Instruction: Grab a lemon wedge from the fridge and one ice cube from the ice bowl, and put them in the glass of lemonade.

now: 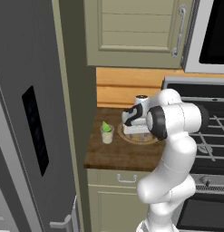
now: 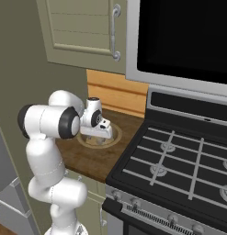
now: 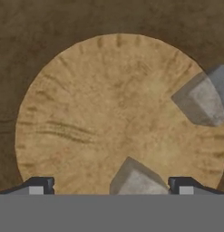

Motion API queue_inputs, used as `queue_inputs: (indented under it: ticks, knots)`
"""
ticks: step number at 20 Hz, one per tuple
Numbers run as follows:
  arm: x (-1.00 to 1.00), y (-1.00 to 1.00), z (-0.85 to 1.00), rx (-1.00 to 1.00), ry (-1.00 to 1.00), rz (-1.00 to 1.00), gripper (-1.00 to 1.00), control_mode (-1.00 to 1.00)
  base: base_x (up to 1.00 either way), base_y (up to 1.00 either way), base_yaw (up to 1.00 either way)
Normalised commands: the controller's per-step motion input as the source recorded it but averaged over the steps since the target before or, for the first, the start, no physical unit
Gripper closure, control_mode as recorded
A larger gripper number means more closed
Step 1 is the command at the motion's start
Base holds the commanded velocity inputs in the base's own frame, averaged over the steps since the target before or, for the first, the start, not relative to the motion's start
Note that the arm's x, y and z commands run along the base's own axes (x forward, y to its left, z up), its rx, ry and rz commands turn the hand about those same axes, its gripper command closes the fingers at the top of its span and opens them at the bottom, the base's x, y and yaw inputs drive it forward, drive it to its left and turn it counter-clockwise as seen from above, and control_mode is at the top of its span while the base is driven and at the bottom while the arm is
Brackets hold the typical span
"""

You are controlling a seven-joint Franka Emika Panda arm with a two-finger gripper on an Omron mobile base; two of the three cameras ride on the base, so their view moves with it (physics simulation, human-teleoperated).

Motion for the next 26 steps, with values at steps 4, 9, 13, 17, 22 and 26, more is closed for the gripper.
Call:
queue_inputs:
  ticks: [4,9,13,17,22,26]
  knots:
    - [0.0,-0.03,-0.02,0.0,-0.03,0.0,-1.0,-1.0,0.0,0.0,0.0]
    - [-0.22,-0.05,-0.04,0.0,-0.04,0.0,-1.0,-1.0,0.0,0.0,0.0]
    - [-0.04,0.0,0.0,0.0,-0.02,0.0,-1.0,-1.0,0.0,0.0,0.0]
    - [0.0,0.0,0.0,0.0,0.0,0.0,-1.0,-1.0,0.0,0.0,0.0]
    - [-0.08,0.0,0.0,0.0,-0.03,0.0,-1.0,-1.0,0.0,0.0,0.0]
    - [0.04,0.0,0.0,0.0,-0.03,0.0,-1.0,-1.0,0.0,0.0,0.0]
